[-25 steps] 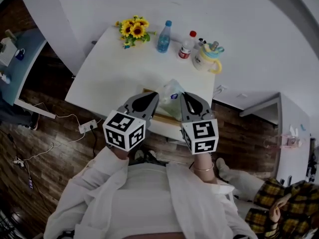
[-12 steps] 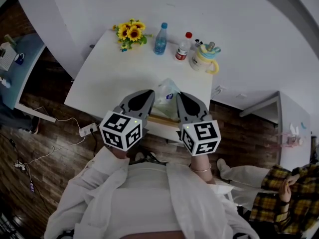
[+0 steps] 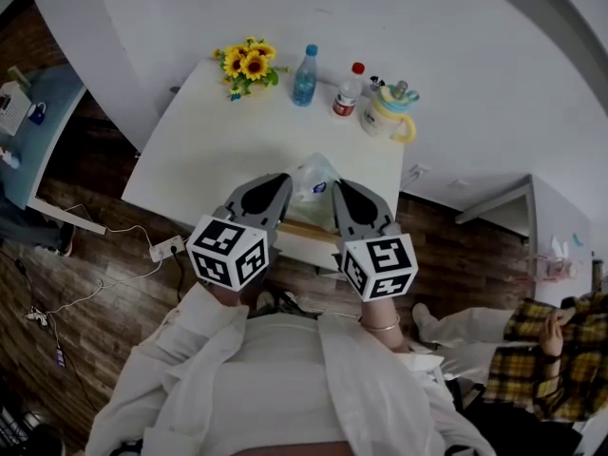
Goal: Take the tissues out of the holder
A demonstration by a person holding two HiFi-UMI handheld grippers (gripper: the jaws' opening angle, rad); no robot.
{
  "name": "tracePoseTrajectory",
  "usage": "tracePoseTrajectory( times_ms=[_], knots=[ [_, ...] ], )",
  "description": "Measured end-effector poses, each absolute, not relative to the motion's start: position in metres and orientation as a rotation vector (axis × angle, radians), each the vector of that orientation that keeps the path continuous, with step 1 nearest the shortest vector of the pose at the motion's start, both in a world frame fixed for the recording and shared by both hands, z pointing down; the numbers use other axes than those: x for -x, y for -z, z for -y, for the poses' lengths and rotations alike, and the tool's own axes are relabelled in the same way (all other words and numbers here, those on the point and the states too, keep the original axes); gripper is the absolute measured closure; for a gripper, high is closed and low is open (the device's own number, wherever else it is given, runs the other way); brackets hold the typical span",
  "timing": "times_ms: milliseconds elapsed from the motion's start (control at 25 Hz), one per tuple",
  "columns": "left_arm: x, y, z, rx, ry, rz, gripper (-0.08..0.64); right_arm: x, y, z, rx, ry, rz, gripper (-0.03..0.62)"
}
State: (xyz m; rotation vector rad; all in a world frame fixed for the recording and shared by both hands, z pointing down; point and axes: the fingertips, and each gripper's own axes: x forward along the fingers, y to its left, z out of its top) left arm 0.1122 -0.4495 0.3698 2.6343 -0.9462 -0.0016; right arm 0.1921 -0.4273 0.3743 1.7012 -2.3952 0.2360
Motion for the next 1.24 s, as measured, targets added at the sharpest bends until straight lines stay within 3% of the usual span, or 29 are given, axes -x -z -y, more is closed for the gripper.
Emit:
tracePoseTrajectory(
  times_ms=[1240],
  knots=[
    [-0.113,-0.374,0.437,-2.625,-0.013,0.929,0.543,-0.203,-0.379,0.419,-1.761,-0.29,2.385,0.581]
  ],
)
